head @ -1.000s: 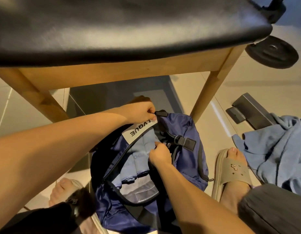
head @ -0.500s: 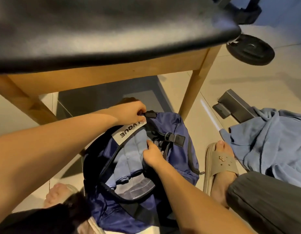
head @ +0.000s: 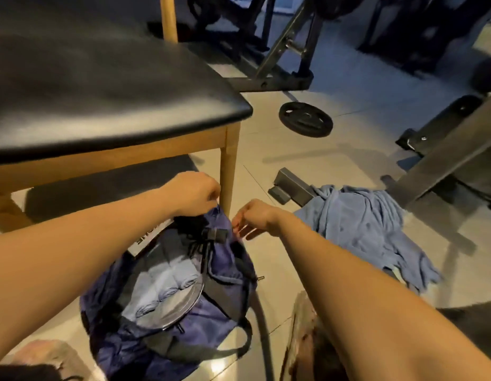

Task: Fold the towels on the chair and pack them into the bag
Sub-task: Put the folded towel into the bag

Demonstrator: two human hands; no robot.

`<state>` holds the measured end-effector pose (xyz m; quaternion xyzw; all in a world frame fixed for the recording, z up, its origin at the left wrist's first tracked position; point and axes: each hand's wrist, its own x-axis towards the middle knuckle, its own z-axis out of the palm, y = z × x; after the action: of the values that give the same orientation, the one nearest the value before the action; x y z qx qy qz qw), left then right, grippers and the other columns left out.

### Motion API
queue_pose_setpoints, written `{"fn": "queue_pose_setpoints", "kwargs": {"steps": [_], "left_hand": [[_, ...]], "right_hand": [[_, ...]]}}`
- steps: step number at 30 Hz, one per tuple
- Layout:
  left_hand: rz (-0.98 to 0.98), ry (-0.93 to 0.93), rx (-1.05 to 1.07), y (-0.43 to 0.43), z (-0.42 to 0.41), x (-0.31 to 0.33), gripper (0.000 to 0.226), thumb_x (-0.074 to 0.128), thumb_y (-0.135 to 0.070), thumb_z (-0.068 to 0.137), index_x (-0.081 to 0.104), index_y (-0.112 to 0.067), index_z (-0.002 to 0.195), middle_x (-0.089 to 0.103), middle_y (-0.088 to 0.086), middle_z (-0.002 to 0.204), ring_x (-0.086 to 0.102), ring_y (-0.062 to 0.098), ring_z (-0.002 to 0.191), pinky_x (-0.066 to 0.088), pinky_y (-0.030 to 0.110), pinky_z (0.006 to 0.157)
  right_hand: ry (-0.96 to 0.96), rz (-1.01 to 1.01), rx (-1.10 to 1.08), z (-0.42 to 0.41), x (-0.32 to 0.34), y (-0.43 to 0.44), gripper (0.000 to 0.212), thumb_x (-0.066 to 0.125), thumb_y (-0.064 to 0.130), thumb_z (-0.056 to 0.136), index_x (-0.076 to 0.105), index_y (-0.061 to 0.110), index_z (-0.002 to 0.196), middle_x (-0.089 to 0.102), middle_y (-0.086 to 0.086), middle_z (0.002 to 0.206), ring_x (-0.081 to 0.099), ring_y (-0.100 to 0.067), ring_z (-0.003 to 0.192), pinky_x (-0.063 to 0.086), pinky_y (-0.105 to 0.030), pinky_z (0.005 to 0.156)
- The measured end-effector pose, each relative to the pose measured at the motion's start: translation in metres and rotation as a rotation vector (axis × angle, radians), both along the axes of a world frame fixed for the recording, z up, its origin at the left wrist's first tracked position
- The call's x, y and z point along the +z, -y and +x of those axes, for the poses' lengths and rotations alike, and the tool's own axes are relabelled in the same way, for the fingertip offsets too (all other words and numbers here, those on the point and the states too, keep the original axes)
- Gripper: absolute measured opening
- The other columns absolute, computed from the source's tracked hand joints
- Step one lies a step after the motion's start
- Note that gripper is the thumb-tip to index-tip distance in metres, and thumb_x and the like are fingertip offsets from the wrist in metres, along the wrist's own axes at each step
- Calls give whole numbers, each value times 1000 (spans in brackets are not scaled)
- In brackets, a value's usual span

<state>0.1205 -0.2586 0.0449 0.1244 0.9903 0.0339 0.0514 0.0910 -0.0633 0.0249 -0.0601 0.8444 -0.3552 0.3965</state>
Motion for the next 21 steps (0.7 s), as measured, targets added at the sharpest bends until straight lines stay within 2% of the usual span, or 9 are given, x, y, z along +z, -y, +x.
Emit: {"fn": "queue_pose_setpoints", "kwargs": {"steps": [5,7,9,11,13,15,17,18,21], "left_hand": [[121,-31,-47,-80,-33,-21,20,61,-36,96,71,-23,106,70,-1,101,62,20,90,51,33,74],[200,6,-29,-118,-49,-45,19,61,-36,95,71,-23,106,69,-3,100,62,20,90,46,31,71],[308,69,12,-159,-65,-75,18,62,-35,95,70,-22,103,69,-2,96,64,23,89,45,31,69],[429,157,65,-200,-77,-101,16,64,-33,95,70,-20,101,67,-2,90,64,25,85,45,31,69],[550,247,113,-238,-87,-125,14,66,-30,94,70,-18,98,67,-1,85,62,24,83,45,30,70],[654,363,160,-273,-99,-149,11,69,-29,93,67,-18,91,64,0,77,62,24,81,47,32,73],[780,490,233,-303,-112,-173,16,73,-29,91,61,-19,87,62,5,76,66,30,86,53,39,80],[833,539,284,-315,-118,-184,19,75,-30,89,62,-17,93,65,11,83,67,35,95,54,44,86],[1010,620,428,-348,-128,-201,40,78,-26,89,61,-7,120,68,19,115,65,36,107,53,48,95]], "right_hand": [[-139,90,-138,-36,-22,-77,23,50,7,102,66,-9,108,71,-19,96,70,-29,78,57,-40,77],[-186,147,-202,-47,-41,-121,25,52,8,102,67,-8,91,70,-25,89,65,-31,71,54,-42,72],[-233,221,-291,-56,-62,-171,33,52,5,99,52,5,66,54,-35,78,48,-30,66,39,-39,64],[-269,254,-408,-61,-80,-219,41,49,-1,96,32,13,61,36,-21,66,31,-23,64,26,-39,64],[-257,279,-489,-61,-93,-259,34,49,-3,95,39,8,64,32,-17,65,28,-22,64,24,-37,65],[-230,282,-527,-64,-105,-288,15,50,-2,98,64,-5,102,55,-33,90,44,-30,72,33,-40,66],[-213,231,-496,-71,-121,-308,44,50,-2,101,48,1,144,54,-27,138,58,-41,109,49,-46,87],[-206,205,-477,-73,-128,-314,51,51,-2,101,41,5,151,48,-23,149,53,-42,125,48,-47,99],[-185,101,-449,-77,-147,-321,57,49,-4,102,33,9,155,42,-17,156,44,-38,139,40,-46,114]]}}
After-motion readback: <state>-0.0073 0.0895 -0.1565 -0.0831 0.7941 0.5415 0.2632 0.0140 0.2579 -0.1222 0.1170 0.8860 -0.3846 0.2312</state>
